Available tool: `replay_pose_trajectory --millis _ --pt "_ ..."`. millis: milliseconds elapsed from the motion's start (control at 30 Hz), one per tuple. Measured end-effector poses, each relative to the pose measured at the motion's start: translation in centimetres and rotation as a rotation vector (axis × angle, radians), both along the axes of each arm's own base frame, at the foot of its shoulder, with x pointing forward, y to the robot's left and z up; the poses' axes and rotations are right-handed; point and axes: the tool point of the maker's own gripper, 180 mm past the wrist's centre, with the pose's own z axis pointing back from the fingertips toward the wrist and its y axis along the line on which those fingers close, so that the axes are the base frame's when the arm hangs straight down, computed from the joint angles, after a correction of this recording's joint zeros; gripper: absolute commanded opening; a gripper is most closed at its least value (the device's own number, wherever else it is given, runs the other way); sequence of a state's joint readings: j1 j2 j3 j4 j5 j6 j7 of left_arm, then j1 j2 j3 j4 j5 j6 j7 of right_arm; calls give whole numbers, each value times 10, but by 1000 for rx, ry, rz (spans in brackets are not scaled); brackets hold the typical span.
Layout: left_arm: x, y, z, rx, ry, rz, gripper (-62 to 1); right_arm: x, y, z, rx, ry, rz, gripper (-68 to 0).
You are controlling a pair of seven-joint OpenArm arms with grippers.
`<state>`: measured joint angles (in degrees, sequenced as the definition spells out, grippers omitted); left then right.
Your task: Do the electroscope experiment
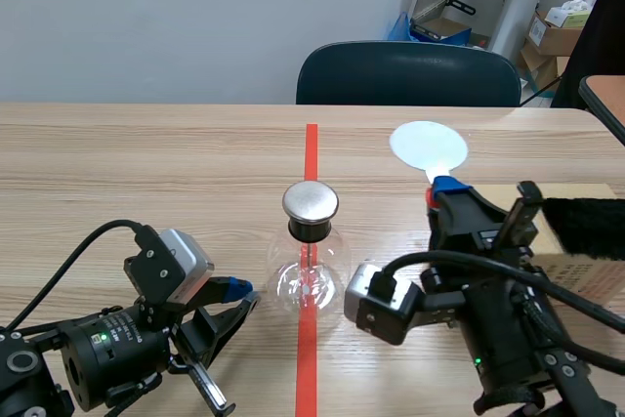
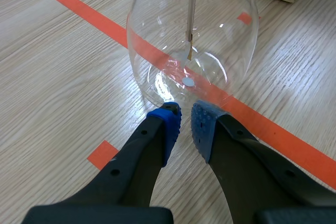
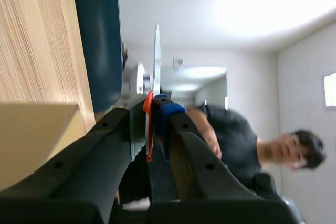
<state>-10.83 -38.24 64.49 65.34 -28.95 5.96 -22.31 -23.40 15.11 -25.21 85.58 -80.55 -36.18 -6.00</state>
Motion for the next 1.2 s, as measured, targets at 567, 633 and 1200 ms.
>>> replay_pose_trajectory --millis 567,633,1200 --pt "0 0 0 0 0 0 -509 -34 66 -5 -40 10 417 -665" --pt "0 0 0 0 0 0 -509 -37 70 -5 -44 11 443 -665" --pt "0 0 0 0 0 0 -509 -40 73 -6 -46 11 467 -665"
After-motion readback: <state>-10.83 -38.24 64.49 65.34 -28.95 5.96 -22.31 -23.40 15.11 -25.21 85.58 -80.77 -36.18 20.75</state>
